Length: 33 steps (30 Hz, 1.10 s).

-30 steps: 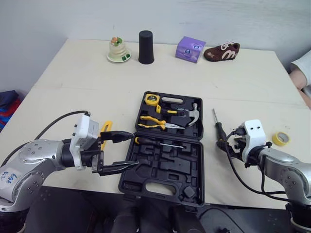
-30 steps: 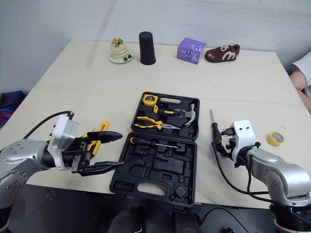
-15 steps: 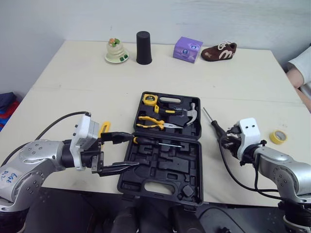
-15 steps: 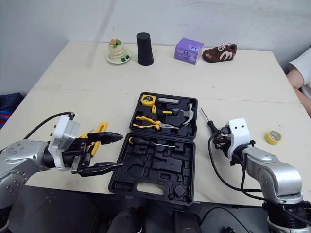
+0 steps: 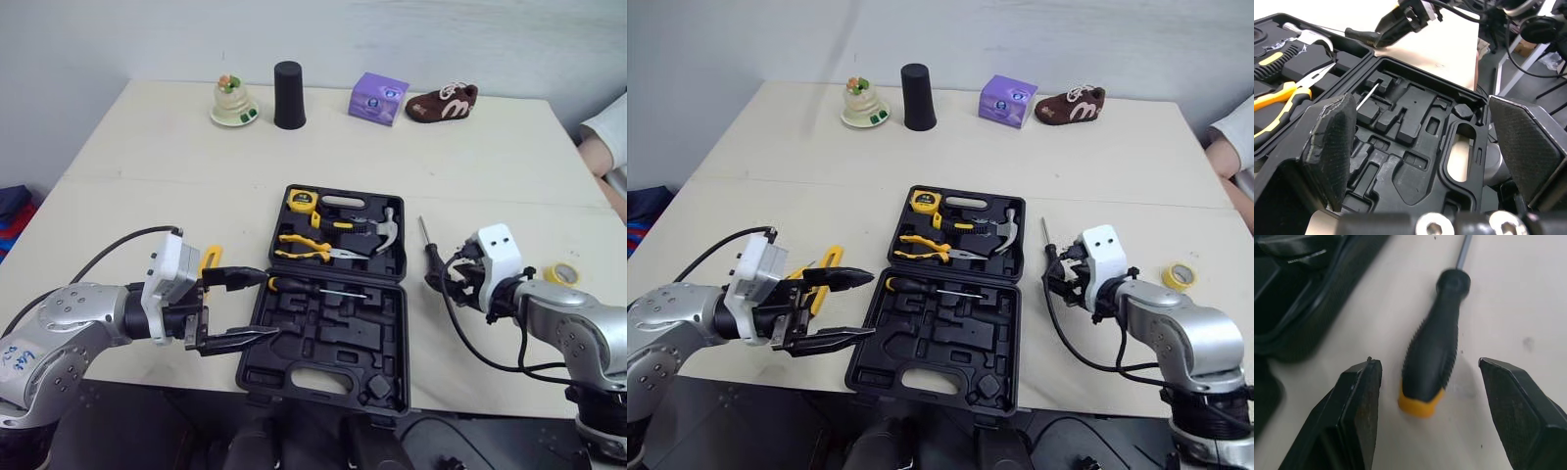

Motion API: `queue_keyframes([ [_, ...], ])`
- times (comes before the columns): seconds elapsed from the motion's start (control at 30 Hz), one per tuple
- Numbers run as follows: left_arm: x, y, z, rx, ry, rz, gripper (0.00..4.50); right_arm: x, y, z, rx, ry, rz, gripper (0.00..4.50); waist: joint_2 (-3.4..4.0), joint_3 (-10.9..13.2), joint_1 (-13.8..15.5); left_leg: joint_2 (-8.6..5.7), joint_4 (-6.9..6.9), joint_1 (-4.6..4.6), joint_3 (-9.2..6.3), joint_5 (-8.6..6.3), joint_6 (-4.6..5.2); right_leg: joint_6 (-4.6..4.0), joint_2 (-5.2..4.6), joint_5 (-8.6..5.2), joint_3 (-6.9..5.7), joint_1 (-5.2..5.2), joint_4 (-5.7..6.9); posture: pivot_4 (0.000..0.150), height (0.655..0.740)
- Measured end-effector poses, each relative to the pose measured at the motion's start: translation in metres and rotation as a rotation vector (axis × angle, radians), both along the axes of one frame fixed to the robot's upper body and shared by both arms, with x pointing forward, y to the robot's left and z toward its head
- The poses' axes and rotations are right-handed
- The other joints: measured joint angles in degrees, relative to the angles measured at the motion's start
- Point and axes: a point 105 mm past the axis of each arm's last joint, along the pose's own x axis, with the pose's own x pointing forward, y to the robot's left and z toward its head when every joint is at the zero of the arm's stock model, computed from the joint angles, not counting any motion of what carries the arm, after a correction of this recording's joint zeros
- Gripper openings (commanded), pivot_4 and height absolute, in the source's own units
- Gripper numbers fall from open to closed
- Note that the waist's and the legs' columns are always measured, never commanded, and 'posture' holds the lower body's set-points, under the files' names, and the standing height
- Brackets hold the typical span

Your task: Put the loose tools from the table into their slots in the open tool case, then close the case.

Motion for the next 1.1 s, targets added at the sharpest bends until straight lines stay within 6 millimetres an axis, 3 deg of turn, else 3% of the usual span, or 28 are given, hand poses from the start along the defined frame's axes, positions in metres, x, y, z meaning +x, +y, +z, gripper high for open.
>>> queue_keyframes([
  [0.33,-0.001,0.002,0.001,0.016,0.000,-0.015,4.50,0.013,-0.003,-0.009,-0.054,0.023,-0.049,3.29,-0.01,0.01,0.08,0.00,-0.01,-0.07,0.00,-0.01,0.02,0.00,-0.02,0.00,-0.02,0.00,-0.16,0.150,0.7400],
  [0.43,-0.001,0.002,0.000,0.016,0.000,-0.014,4.50,0.013,-0.001,-0.010,-0.039,0.021,-0.060,2.63,-0.01,0.00,0.01,0.01,0.00,-0.07,0.01,-0.02,0.02,0.00,-0.02,0.00,-0.02,0.01,-0.17,0.150,0.7400],
  [0.53,-0.001,0.002,0.000,0.016,0.003,-0.015,4.50,0.011,-0.002,-0.009,-0.036,0.029,-0.073,1.13,-0.01,0.00,0.07,0.01,0.00,-0.07,0.00,-0.02,0.02,0.00,-0.03,0.00,-0.04,0.01,-0.16,0.150,0.7400],
  [0.63,0.000,0.002,0.001,0.017,0.001,-0.014,4.50,0.008,-0.010,-0.007,-0.044,0.043,-0.099,1.02,-0.01,0.01,0.48,-0.01,0.00,-0.13,-0.06,-0.02,0.03,0.00,-0.07,0.00,-0.12,0.01,-0.20,0.150,0.7400],
  [0.77,0.014,0.004,0.009,-0.010,-0.038,0.040,4.50,0.003,-0.036,0.004,-0.093,0.039,-0.142,1.02,0.00,0.01,1.23,-0.04,0.04,-0.30,-0.07,-0.06,0.09,0.00,-0.09,0.00,-0.14,-0.10,-0.24,0.150,0.7400],
  [0.87,0.016,0.003,0.015,-0.029,-0.084,0.034,4.50,-0.003,-0.038,0.024,-0.099,-0.011,0.008,1.02,0.12,0.08,1.40,-0.05,0.03,-0.42,-0.04,-0.07,0.12,0.01,-0.06,0.00,-0.15,-0.18,-0.34,0.150,0.7400],
  [0.97,0.019,0.009,0.018,-0.020,-0.124,0.025,4.50,-0.013,-0.029,0.064,-0.179,-0.120,0.294,1.02,0.27,0.18,1.16,0.01,0.02,-0.40,0.05,-0.10,0.14,0.01,0.04,0.00,-0.12,-0.19,-0.43,0.150,0.7400],
  [1.0,0.020,0.014,0.015,0.008,-0.121,0.019,4.50,-0.018,-0.021,0.074,-0.204,-0.145,0.413,1.02,0.23,0.18,0.96,0.13,0.04,-0.38,0.04,-0.12,0.10,0.01,0.11,0.00,-0.12,-0.16,-0.47,0.150,0.7400],
  [1.07,0.020,0.017,0.014,0.021,-0.138,0.014,4.50,-0.022,-0.008,0.072,-0.188,-0.087,0.506,1.02,0.20,0.27,0.60,0.13,0.13,-0.38,0.12,-0.12,0.11,0.01,0.05,0.00,-0.06,-0.18,-0.34,0.150,0.7400],
  [1.1,0.021,0.021,0.013,0.030,-0.162,0.022,4.50,-0.027,0.012,0.077,-0.169,-0.055,0.620,1.02,0.29,0.33,0.03,0.14,0.16,-0.36,0.18,-0.11,0.12,0.02,0.03,0.01,0.00,-0.22,-0.26,0.150,0.7400],
])
